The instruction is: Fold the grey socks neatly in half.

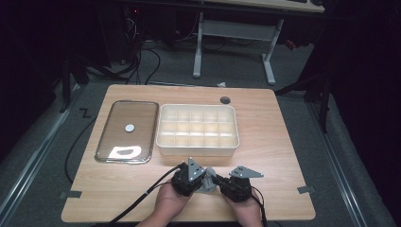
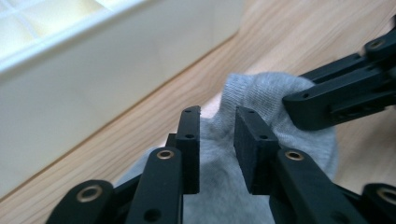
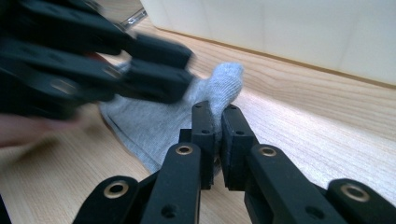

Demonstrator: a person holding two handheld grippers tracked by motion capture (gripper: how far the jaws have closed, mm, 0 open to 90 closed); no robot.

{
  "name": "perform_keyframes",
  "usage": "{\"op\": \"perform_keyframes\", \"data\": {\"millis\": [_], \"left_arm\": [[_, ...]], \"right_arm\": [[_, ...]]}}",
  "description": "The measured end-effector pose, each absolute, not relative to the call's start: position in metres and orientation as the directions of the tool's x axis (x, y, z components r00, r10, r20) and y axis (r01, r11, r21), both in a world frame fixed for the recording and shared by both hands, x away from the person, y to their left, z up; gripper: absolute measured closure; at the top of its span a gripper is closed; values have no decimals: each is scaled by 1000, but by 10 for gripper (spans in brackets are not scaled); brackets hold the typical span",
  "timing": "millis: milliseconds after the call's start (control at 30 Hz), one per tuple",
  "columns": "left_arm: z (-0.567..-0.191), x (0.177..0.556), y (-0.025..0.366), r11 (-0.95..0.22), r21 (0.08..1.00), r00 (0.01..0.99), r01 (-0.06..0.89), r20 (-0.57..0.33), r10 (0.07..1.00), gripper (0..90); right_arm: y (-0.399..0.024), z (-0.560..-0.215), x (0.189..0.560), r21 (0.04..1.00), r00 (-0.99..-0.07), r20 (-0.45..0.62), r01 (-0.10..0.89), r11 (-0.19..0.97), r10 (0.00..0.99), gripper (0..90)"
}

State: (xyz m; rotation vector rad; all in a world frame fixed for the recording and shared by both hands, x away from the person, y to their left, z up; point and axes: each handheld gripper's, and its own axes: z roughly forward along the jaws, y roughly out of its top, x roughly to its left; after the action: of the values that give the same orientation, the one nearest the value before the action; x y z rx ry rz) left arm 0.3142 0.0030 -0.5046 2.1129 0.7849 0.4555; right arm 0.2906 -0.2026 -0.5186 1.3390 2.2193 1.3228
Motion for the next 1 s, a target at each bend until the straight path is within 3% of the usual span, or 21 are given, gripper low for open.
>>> {"op": "perform_keyframes", "data": {"millis": [233, 567, 700, 867, 1000], "left_arm": [[-526, 316, 1, -496, 748, 738, 441, 13, 675, 740], [-527, 311, -16, -507, 755, 746, 416, 36, 665, 731], [-516, 311, 3, -459, 785, 739, 416, 2, 673, 650], [-506, 311, 54, -363, 824, 683, 435, -39, 730, 536], [-516, 316, 77, -353, 780, 673, 517, -116, 730, 422]], "right_arm": [[-199, -516, 290, 801, -568, 235, 573, 173, 789, 858], [-192, -506, 285, 824, -590, 214, 537, 181, 779, 858], [-198, -507, 286, 825, -582, 217, 539, 172, 784, 858], [-199, -509, 288, 817, -576, 221, 550, 173, 787, 855], [-197, -509, 286, 817, -577, 208, 546, 183, 790, 854]]}}
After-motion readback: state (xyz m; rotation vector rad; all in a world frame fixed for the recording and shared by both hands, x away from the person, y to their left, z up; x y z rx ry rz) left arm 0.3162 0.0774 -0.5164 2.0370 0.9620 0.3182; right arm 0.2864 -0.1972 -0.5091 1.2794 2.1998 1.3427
